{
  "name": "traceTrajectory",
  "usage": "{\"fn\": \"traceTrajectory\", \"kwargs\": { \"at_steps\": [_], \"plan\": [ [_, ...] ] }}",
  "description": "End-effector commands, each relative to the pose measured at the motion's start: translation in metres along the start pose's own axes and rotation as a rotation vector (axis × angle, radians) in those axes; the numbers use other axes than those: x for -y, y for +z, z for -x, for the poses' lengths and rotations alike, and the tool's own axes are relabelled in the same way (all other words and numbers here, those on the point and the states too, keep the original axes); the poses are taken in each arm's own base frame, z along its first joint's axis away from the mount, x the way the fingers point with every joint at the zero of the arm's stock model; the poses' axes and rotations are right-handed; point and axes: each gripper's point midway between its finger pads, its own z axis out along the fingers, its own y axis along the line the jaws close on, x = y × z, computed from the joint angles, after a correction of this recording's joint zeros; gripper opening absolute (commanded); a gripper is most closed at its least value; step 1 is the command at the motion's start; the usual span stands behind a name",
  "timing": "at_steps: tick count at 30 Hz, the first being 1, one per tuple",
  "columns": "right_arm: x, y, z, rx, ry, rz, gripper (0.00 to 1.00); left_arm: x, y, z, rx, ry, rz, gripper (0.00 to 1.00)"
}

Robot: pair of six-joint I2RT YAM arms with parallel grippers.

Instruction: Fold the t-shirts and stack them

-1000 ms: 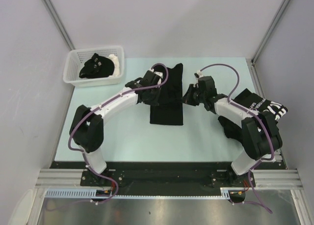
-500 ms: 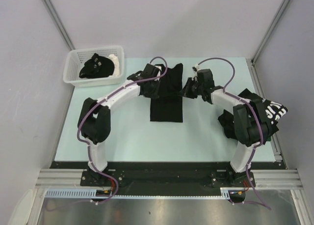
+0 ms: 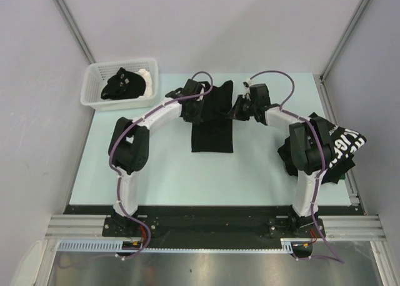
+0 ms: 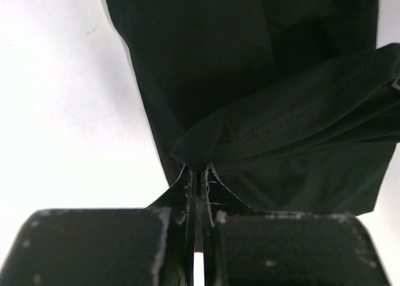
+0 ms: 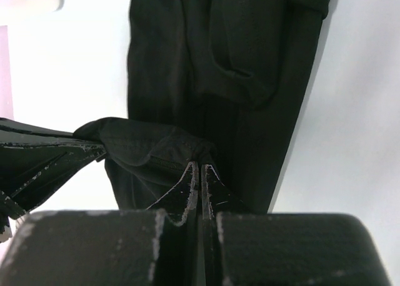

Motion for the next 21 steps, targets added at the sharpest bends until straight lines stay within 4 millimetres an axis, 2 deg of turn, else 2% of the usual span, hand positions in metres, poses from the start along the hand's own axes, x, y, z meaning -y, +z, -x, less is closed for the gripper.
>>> {"fn": "traceTrajectory", "kwargs": {
  "at_steps": [1, 2, 4, 5, 7, 8, 10, 15, 18, 21],
  "plan": [
    [0.004, 0.004, 0.021, 0.035, -0.031, 0.002, 0.00, -0.008, 0.003, 0.018, 0.029, 0.015, 0.000, 0.02],
    [0.009, 0.008, 0.017, 0.019, -0.019, -0.010, 0.00, -0.009, 0.004, 0.020, 0.031, 0.012, 0.007, 0.09],
    [0.013, 0.011, 0.016, 0.008, -0.012, -0.025, 0.15, -0.011, 0.009, 0.017, 0.017, 0.008, 0.015, 0.24],
    [0.015, 0.013, 0.013, 0.000, -0.011, -0.028, 0.27, -0.013, 0.009, 0.017, 0.017, 0.004, 0.026, 0.27],
    [0.015, 0.012, 0.015, 0.005, -0.018, -0.036, 0.31, -0.013, 0.006, 0.018, 0.020, -0.002, 0.025, 0.33],
    [0.013, 0.010, 0.018, 0.014, -0.029, -0.038, 0.38, -0.013, 0.005, 0.018, 0.023, -0.003, 0.029, 0.34],
    [0.010, 0.005, 0.025, 0.032, -0.040, -0.044, 0.40, -0.012, -0.002, 0.021, 0.036, -0.005, 0.022, 0.35],
    [-0.013, -0.019, 0.052, 0.100, -0.072, -0.032, 0.43, -0.009, -0.022, 0.025, 0.062, -0.008, 0.000, 0.35],
    [-0.025, -0.029, 0.055, 0.104, -0.067, -0.020, 0.43, -0.008, -0.032, 0.016, 0.054, -0.026, -0.018, 0.35],
    [-0.032, -0.035, 0.047, 0.078, -0.068, -0.027, 0.39, -0.008, -0.040, 0.002, 0.050, -0.043, -0.029, 0.33]
  ]
}}
